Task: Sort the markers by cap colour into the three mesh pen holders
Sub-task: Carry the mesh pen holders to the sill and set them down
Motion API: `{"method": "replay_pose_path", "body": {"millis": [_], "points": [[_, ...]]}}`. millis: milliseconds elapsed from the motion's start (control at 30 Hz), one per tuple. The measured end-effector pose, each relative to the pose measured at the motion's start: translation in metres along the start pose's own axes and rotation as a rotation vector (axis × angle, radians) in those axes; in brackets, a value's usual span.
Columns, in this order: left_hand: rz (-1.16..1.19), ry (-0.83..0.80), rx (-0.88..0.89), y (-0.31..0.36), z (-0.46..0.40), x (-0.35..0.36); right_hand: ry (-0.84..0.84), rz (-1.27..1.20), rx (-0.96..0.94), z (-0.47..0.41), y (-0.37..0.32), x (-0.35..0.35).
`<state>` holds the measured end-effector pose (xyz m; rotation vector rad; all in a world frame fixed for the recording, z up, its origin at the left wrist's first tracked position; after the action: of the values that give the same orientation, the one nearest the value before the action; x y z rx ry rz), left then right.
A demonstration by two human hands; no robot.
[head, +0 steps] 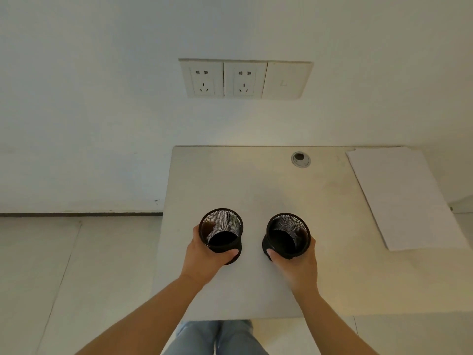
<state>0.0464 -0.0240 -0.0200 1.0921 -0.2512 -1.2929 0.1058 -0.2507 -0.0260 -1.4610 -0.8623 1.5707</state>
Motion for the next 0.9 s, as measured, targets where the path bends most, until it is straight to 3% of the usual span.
{"method": "replay_pose_path", "body": {"millis": [233,367,600,900], "points": [[0.098,0.143,-0.133,-0.035,0.024,-0.063,-0.154,-0.083,-0.026,0.019,-0.032,0.033],[0.254,0.256,-0.251,-0.074,0.047,-0.109,-0.357,-0.124,-0.07,0.047,-0.057,0.073],[0.316,0.446,-0.418,-0.171,0.104,-0.2,-0.737,-0.055,-0.129,0.126,-0.093,0.163],[0.516,0.619,-0.588,-0.313,0.191,-0.331,-1.05,0.098,-0.181,0.256,-0.14,0.31]]}}
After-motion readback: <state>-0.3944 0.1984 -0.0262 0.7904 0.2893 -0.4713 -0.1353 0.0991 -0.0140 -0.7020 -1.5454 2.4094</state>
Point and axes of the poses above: each hand's wrist, its own z-axis away from the middle knuckle, its own x-axis out of the palm, y = z × x, the point moved 4 cm from there along -z, towards the middle knuckle, and after that the axes turned 10 degrees about -x, right-handed, at the moved point
